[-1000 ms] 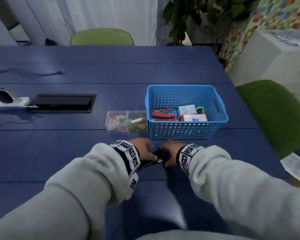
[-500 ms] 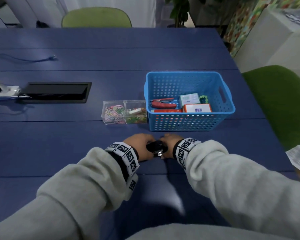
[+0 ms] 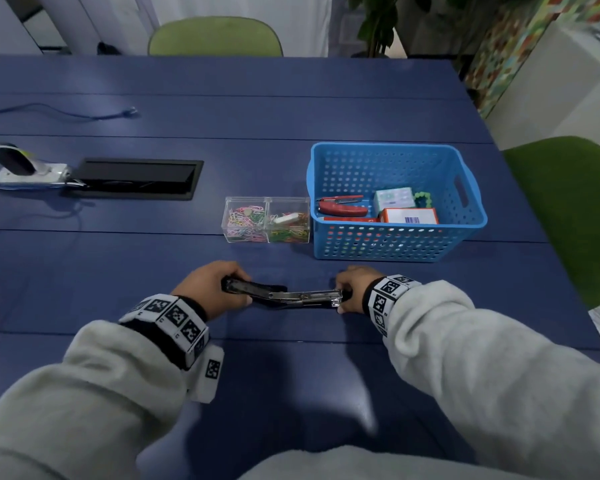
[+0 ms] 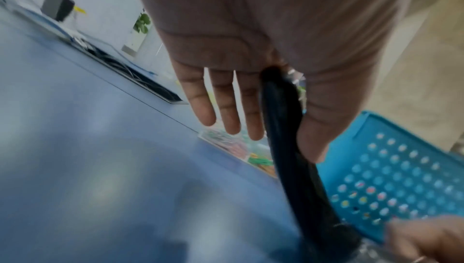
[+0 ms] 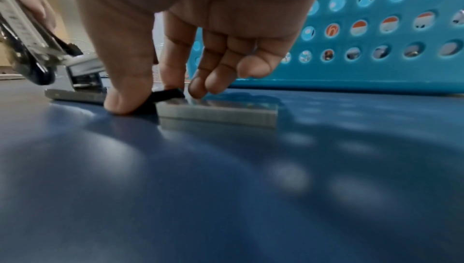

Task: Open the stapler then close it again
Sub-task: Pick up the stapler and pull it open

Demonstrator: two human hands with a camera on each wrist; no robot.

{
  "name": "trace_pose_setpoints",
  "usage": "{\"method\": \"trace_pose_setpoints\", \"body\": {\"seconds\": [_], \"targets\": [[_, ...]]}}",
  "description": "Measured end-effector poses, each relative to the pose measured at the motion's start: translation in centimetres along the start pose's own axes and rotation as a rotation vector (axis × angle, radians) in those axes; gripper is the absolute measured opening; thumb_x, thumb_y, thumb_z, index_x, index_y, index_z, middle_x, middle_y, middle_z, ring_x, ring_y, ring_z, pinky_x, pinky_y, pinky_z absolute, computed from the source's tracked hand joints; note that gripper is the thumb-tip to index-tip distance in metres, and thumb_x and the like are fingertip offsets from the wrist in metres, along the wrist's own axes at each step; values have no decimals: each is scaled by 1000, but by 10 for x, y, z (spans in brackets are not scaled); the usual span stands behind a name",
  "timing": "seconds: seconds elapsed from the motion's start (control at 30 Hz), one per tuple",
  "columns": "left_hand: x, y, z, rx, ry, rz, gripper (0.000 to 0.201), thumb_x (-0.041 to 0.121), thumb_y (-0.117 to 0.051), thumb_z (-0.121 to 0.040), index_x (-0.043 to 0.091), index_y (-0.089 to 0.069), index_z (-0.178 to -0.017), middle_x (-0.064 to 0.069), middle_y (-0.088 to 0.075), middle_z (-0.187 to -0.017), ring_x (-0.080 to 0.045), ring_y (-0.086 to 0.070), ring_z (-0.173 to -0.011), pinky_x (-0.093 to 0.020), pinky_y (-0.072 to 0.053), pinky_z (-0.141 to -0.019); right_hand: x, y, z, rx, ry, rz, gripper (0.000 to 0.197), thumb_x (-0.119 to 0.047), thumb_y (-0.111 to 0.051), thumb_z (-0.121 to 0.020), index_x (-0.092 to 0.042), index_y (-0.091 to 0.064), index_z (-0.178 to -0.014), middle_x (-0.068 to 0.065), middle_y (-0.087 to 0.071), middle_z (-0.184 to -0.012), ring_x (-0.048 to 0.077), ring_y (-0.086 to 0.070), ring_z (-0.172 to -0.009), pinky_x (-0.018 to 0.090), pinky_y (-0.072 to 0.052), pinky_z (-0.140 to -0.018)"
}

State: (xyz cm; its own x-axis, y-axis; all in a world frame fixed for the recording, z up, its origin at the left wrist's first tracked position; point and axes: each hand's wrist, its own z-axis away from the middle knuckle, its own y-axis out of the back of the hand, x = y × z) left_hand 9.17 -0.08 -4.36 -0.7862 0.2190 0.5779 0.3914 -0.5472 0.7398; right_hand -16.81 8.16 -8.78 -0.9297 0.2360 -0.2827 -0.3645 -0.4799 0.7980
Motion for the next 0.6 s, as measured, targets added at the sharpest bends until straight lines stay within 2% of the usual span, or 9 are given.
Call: {"method": "trace_pose_setpoints", "body": {"seconds": [0.17, 0.23, 0.3, 0.43, 0.5, 0.6], "targets": [[-10, -8, -9, -82, 97, -202, 15, 19, -67, -75, 26, -54, -80, 1, -60, -89, -22, -58, -85, -31, -46, -74, -1, -1, -1, 1, -11, 32, 39, -37, -72, -72, -19, -57, -104, -5, -43, -94, 24, -53, -103, 30, -44, -82], [-7, -14, -13, -138, 115, -347, 14, 23, -64, -75, 23, -55, -86, -2, -57, -99, -24, -56, -93, -36, -49, -83, -1, -1, -1, -2, -16, 39, 39, -38, -72, -72, -21, -57, -104, -5, -43, -94, 24, -52, -105, 30, -44, -84], [-4, -20, -16, -166, 111, -480, 25, 31, -63, -75, 23, -59, -99, -3, -56, -112, -25, -53, -105, -38, -47, -92, -1, 0, 0, -13, -21, 54, 39, -39, -71, -73, -21, -56, -105, -3, -45, -96, 25, -51, -106, 32, -44, -86], [10, -34, -19, -208, -22, -477, 53, 41, -65, -76, 35, -47, -125, 0, -51, -128, -25, -48, -120, -41, -42, -101, 0, 1, 1, -20, -24, 55, 40, -39, -70, -74, -21, -55, -106, 4, -54, -113, 26, -49, -109, 34, -44, -87], [21, -41, -21, -237, -93, -426, 56, 38, -64, -79, 37, -43, -130, 1, -50, -131, -24, -48, -122, -41, -41, -103, 1, -1, 3, -14, -21, 41, 43, -38, -71, -73, -24, -54, -109, 5, -54, -116, 26, -48, -113, 36, -45, -91], [32, -47, -24, -281, -138, -418, 52, 32, -61, -84, 37, -42, -132, 1, -49, -134, -24, -48, -123, -39, -41, -103, 12, 0, 11, 4, -59, -2, 59, -38, -73, -70, -32, -48, -123, 4, -50, -129, 26, -44, -123, 39, -42, -103]]}}
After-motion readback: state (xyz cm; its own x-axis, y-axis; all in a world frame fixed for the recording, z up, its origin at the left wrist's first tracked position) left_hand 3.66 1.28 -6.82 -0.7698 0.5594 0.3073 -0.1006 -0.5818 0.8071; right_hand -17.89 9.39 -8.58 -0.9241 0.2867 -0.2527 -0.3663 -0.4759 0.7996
